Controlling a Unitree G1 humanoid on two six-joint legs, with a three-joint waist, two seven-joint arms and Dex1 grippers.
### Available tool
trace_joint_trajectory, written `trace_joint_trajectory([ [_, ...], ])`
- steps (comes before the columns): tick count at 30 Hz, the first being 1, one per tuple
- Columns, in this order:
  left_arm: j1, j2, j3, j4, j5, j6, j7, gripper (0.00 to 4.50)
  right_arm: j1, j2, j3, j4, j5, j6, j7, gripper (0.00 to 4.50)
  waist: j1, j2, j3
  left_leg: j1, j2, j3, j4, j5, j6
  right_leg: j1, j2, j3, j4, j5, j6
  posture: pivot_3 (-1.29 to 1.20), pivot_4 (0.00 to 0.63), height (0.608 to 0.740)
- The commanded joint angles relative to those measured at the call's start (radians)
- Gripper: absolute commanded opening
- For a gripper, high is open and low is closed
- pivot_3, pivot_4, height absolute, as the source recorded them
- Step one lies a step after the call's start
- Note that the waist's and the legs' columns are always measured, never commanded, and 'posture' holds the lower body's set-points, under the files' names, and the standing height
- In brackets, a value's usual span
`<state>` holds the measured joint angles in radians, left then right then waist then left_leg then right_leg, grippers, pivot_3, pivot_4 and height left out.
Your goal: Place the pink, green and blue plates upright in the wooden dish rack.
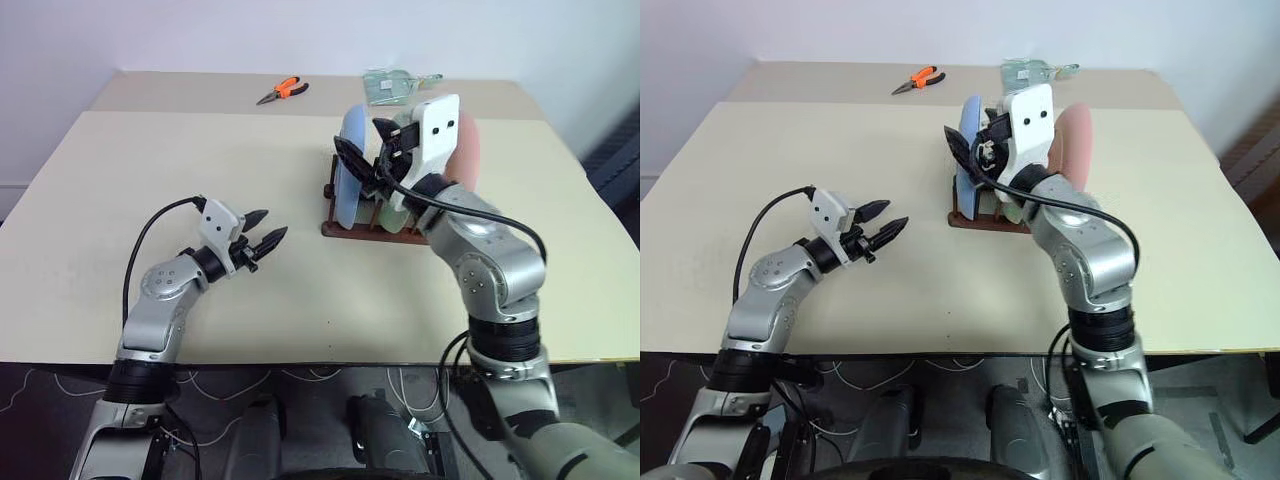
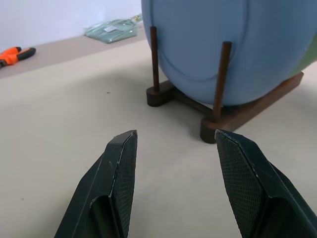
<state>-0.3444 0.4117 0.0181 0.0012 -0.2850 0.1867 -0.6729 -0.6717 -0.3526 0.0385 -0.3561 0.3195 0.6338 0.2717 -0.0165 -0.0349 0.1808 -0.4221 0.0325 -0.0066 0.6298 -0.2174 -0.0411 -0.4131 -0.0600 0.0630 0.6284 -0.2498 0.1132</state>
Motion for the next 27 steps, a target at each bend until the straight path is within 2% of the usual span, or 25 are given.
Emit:
trace_joint_trajectory([
  [1, -0.057, 0.022, 0.050, 0.060, 0.024, -0.059, 0.030, 2.56, -0.017, -0.157, -0.136, -0.106, -0.034, -0.110, 0.079, 3.60, 0.005, 0.001, 0.001, -0.001, 0.000, 0.000, 0.000, 0.000, 0.000, -0.001, 0.000, 0.000, 0.000, 0.000, 0.000, 0.00, 0.150, 0.732],
  [3, -0.088, 0.049, 0.075, 0.142, 0.053, -0.100, 0.053, 2.56, 0.049, -0.275, -0.288, -0.094, -0.027, -0.081, 0.102, 3.60, 0.007, 0.001, 0.001, -0.002, 0.000, 0.000, 0.001, 0.000, 0.000, -0.001, 0.000, 0.000, -0.001, 0.000, 0.000, 0.00, 0.150, 0.732],
  [6, -0.099, 0.100, 0.079, 0.228, 0.082, -0.155, 0.030, 2.56, 0.264, -0.386, -0.450, -0.081, -0.033, -0.083, 0.179, 3.60, 0.014, -0.003, -0.002, -0.002, 0.000, -0.001, 0.000, -0.001, 0.001, 0.002, 0.000, -0.001, -0.005, 0.000, 0.000, 0.00, 0.150, 0.732],
  [9, -0.090, 0.136, 0.074, 0.291, 0.103, -0.200, 0.004, 2.56, 0.473, -0.366, -0.541, -0.092, 0.052, -0.057, 0.254, 3.60, 0.002, 0.000, -0.001, -0.001, 0.000, 0.000, -0.002, -0.002, 0.003, 0.004, -0.001, -0.001, -0.010, 0.000, 0.000, 0.00, 0.150, 0.732],
  [12, -0.068, 0.149, 0.055, 0.313, 0.127, -0.230, -0.019, 2.56, 0.653, -0.341, -0.496, -0.089, 0.043, -0.105, 0.315, 3.60, -0.003, 0.001, -0.001, -0.001, 0.000, 0.001, -0.001, -0.002, 0.003, 0.004, -0.001, -0.001, -0.010, 0.000, 0.000, 0.00, 0.150, 0.732],
  [18, -0.043, 0.122, 0.040, 0.275, 0.125, -0.213, -0.015, 2.56, 0.669, -0.283, -0.449, 0.002, 0.049, -0.190, 0.331, 3.60, -0.002, 0.003, -0.001, 0.002, 0.000, 0.003, 0.001, -0.002, 0.003, 0.004, -0.001, 0.002, -0.008, 0.000, -0.001, 0.00, 0.150, 0.732],
  [27, -0.010, 0.114, 0.049, 0.234, 0.112, -0.171, -0.014, 2.56, 0.624, -0.291, -0.401, 0.092, 0.034, -0.272, 0.348, 3.60, 0.004, 0.003, -0.001, 0.001, 0.000, 0.003, 0.000, -0.002, 0.003, 0.005, -0.001, 0.002, -0.010, 0.000, 0.000, 0.00, 0.150, 0.732],
])
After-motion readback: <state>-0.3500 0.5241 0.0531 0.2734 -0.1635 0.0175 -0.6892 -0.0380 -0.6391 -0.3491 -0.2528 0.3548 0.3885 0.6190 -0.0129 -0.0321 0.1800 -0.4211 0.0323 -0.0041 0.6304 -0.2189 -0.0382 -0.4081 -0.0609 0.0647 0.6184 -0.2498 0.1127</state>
